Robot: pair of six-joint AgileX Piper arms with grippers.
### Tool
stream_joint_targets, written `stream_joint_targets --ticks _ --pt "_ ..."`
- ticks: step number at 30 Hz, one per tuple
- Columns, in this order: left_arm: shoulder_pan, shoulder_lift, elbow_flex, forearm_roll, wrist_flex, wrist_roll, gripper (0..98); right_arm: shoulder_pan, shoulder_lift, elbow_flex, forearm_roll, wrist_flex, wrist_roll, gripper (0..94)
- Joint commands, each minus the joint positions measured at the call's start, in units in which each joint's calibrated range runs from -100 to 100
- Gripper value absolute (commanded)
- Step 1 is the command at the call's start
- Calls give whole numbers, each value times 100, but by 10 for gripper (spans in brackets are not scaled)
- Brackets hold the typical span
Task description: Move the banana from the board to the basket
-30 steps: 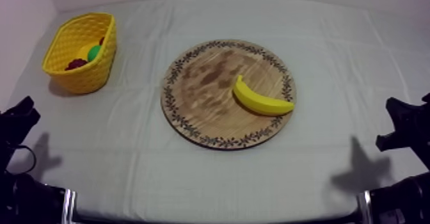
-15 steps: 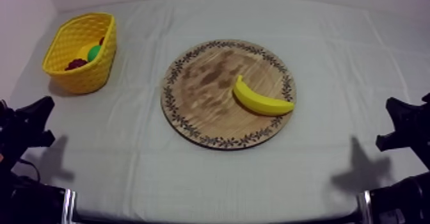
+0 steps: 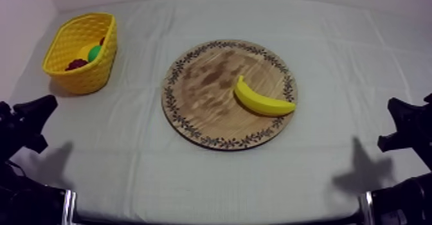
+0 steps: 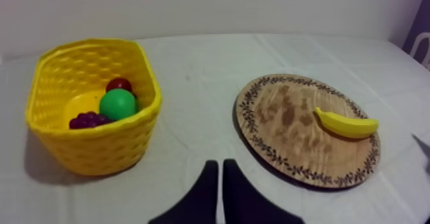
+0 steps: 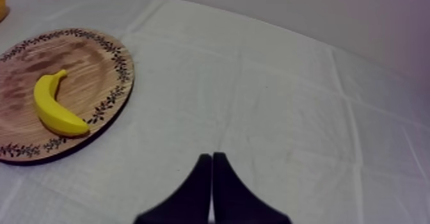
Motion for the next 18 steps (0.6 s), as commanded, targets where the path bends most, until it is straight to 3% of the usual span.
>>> stream_joint_targets --ticks 1,10,18 --pt "39 627 -692 13 172 -59 0 -1 0 1 0 3 2 3" --pt "344 2907 -2981 89 1008 -403 0 -1 0 1 0 3 2 3" --pt "713 5008 -5303 94 2432 -701 0 -1 0 1 0 3 2 3"
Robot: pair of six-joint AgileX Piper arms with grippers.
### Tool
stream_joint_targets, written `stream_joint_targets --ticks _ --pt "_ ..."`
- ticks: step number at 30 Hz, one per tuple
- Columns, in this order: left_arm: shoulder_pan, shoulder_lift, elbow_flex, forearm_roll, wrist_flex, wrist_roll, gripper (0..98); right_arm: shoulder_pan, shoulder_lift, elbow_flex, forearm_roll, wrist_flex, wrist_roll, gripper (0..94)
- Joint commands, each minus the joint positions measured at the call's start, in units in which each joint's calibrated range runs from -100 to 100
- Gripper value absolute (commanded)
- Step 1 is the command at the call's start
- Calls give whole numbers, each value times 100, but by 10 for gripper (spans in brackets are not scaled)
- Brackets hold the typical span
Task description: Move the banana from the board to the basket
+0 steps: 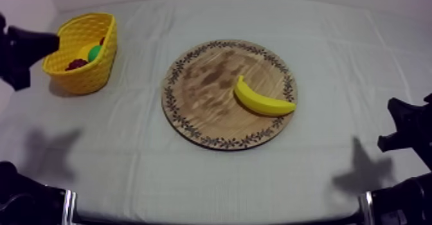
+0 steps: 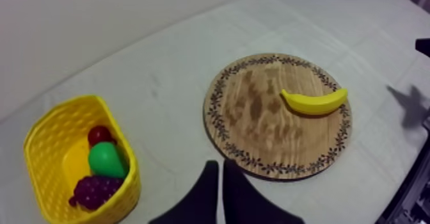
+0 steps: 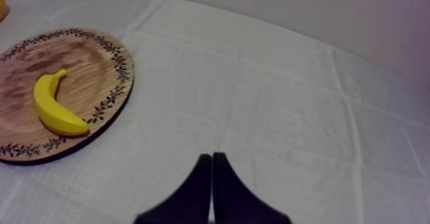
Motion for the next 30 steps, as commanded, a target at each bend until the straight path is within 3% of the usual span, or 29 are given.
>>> stream_joint_targets --ticks 1,7,13,30 --pt "98 1190 -1356 1 608 -65 0 -1 0 1 -4 3 2 3" --pt "386 2641 -2883 13 1635 -151 0 -1 0 1 -4 3 2 3" --pt "796 3882 -4201 -28 2287 -153 0 -1 0 1 -4 3 2 3" --pt "2037 6339 -6603 18 3006 67 0 -1 0 1 -4 3 2 3"
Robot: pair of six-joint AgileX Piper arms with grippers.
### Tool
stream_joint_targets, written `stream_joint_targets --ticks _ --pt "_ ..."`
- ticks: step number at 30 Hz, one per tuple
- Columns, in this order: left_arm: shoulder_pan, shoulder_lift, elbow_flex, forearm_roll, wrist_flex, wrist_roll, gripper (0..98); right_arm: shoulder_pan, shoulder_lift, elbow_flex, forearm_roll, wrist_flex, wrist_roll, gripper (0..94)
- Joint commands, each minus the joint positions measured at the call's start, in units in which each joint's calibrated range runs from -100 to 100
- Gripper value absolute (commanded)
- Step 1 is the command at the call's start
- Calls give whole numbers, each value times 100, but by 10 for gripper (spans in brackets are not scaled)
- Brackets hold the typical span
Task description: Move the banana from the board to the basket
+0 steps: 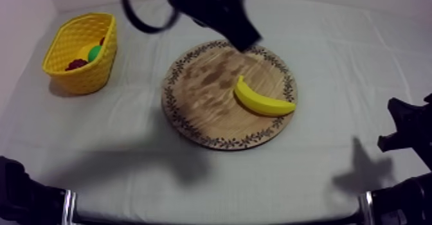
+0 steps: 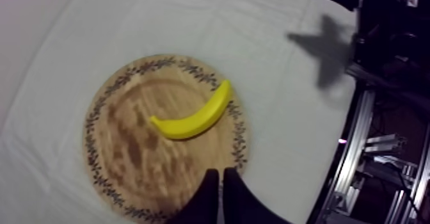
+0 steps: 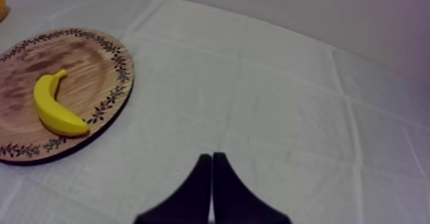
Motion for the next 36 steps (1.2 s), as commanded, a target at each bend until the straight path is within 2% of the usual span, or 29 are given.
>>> stream_joint_targets --ticks 1,6,12,15,18,25,31,36 --pt "145 316 -338 -1 42 51 0 -1 0 1 1 3 2 3" --pt "288 710 -689 50 99 160 0 -1 0 1 1 3 2 3" --pt "351 1041 -934 -26 143 -25 0 -1 0 1 1 3 5 3" --pt "358 1204 -1139 -81 148 -353 0 -1 0 1 1 3 6 3" --pt "389 1360 -1419 -98 146 -918 0 -1 0 1 1 3 6 3" --pt "519 1539 -1658 -397 191 -1899 0 -1 0 1 1 3 7 3" --pt "523 1564 -1735 -463 204 -2197 22 -1 0 1 1 3 7 3" --pt "516 1555 -1675 -496 359 -2278 241 -1 0 1 1 3 7 3"
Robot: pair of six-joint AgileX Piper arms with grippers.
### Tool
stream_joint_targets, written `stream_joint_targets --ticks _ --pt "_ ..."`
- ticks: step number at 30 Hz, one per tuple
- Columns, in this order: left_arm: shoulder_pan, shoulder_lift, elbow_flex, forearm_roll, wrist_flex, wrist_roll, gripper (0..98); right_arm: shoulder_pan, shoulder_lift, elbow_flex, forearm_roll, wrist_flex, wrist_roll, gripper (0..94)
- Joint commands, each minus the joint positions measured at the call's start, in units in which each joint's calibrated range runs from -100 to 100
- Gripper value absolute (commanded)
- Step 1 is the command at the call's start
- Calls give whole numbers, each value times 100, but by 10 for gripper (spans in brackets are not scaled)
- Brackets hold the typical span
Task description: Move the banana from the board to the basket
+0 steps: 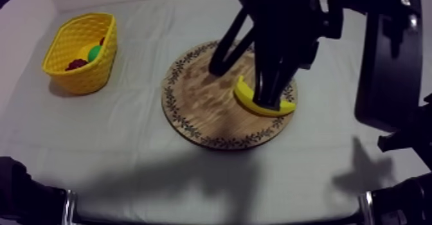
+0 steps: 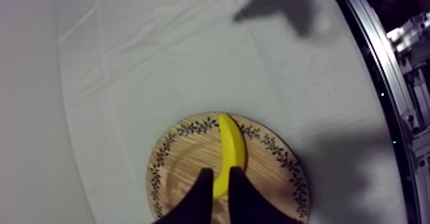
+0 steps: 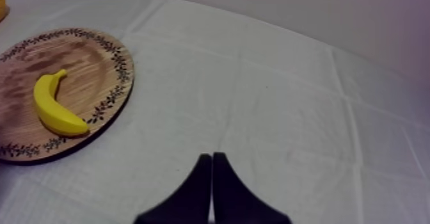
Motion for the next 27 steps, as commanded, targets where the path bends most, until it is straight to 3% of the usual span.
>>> stream_joint_targets --ticks 1,14,18,27 --pt "-3 -1 29 -25 48 5 292 -1 0 1 1 -4 1 3" --pt "55 -16 205 -288 306 348 870 -1 0 1 1 -4 1 3" --pt "43 -25 277 -308 337 403 936 -1 0 1 1 -4 1 3" --pt "35 221 440 -318 346 445 957 -1 0 1 1 -4 1 3"
